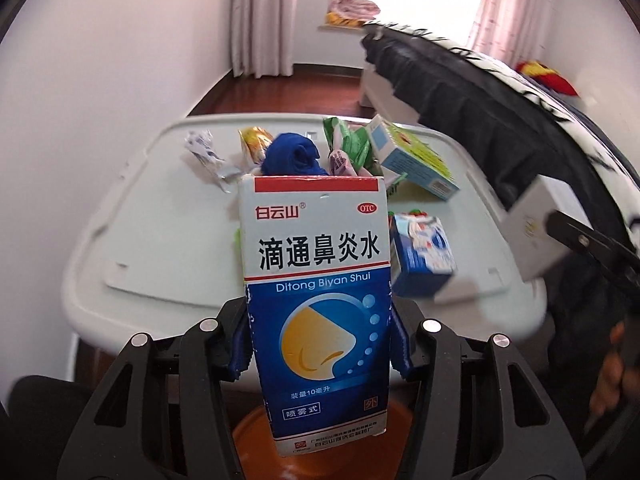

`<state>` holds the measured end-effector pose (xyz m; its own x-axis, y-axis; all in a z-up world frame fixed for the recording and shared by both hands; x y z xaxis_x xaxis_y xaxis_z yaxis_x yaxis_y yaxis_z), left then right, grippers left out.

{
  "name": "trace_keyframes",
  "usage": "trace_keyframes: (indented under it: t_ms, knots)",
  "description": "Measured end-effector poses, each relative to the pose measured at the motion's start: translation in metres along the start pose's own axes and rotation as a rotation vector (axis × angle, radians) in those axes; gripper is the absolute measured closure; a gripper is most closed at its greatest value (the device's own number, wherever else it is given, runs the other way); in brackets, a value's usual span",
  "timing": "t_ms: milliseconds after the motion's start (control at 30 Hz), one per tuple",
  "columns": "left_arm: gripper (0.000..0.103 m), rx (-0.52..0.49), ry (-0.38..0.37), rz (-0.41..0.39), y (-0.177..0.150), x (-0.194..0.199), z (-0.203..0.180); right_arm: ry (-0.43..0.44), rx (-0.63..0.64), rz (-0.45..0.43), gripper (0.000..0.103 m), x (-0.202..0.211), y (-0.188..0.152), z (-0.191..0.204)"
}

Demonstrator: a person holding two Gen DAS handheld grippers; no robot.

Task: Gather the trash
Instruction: 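Carry both boxes over the orange bin and open both grippers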

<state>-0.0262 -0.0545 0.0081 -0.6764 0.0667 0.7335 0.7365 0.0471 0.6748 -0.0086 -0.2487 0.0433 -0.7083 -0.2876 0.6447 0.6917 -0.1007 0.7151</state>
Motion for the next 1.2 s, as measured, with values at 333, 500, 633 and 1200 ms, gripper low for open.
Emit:
trace_keyframes:
  t_ms: [333,500,633,1200]
  knots:
    - [0.051,-0.062,0.008,0.108,-0.070,0.045,0.035,0.219,0.114,0.328,0.041,0.002,-0.061,0.067]
    - [0.051,-0.066,-0.025,0.208,-0.100,0.043,0.041,0.229,0.177,0.457,0.041,-0.009,-0.100,0.087]
    - [0.051,-0.086,-0.025,0.252,-0.106,0.033,0.037,0.234,0.181,0.481,0.041,-0.013,-0.102,0.087]
    - [0.023,-0.033,0.014,0.393,-0.124,0.002,0.045,0.231,0.158,0.573,0.023,-0.031,-0.112,0.084]
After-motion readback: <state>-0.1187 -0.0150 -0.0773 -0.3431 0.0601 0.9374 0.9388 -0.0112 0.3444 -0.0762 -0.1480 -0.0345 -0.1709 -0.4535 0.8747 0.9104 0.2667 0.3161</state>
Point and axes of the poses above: each gripper's, at about its wrist camera, not at the fingertips, and x roughly against the way its jaws point, z to its left, y to its top, the point moved 1 cm from there along -x, roughly the way its jaws point, and after that the axes turned 1 degree about -z, right-handed, at the moved point
